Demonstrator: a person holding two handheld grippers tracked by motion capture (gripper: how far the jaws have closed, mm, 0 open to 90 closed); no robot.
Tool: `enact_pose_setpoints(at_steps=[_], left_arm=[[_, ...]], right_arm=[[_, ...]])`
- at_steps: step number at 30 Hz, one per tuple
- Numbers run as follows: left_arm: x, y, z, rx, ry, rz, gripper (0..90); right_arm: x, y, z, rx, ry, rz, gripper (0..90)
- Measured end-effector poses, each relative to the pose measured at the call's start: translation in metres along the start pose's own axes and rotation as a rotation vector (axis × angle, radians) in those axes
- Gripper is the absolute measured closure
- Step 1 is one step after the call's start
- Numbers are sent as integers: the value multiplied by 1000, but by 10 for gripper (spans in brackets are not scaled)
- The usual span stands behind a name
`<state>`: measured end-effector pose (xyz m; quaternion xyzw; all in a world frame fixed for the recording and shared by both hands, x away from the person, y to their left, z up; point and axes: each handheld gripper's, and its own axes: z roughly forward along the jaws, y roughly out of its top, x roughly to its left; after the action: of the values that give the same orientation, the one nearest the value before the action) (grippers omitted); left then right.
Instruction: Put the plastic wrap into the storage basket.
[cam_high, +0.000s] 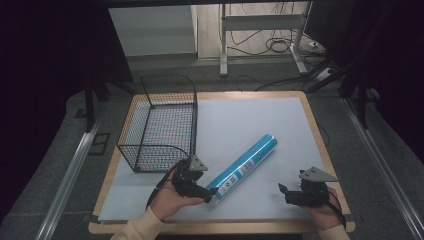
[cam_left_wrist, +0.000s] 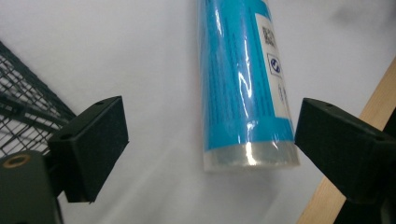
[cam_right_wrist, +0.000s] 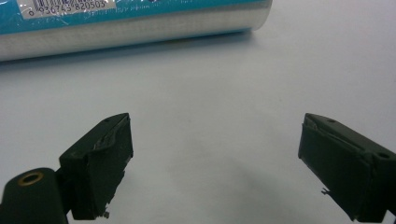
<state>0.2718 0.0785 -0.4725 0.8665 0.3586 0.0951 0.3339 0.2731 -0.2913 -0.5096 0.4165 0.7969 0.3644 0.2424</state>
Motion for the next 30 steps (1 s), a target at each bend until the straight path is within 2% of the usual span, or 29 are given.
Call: enact_pose_setpoints(at_steps=[7, 15, 23, 24, 30], left_arm=[[0, 9, 1, -7, -6, -6, 98], [-4, 22, 7, 13, 5, 0, 99], [-17, 44, 18, 32, -46, 33, 100], [-17, 49, 19, 38, -44, 37, 101], [-18, 58, 24, 52, -36, 37, 101]], right_arm=[[0, 0, 1, 4, -2, -4, 102], [1, 0, 1, 4, 6, -9, 108], [0, 0, 0, -1, 3, -4, 109], [0, 0, 0, -1, 2, -3, 109], [1, -1, 0, 2, 7, -5, 110]])
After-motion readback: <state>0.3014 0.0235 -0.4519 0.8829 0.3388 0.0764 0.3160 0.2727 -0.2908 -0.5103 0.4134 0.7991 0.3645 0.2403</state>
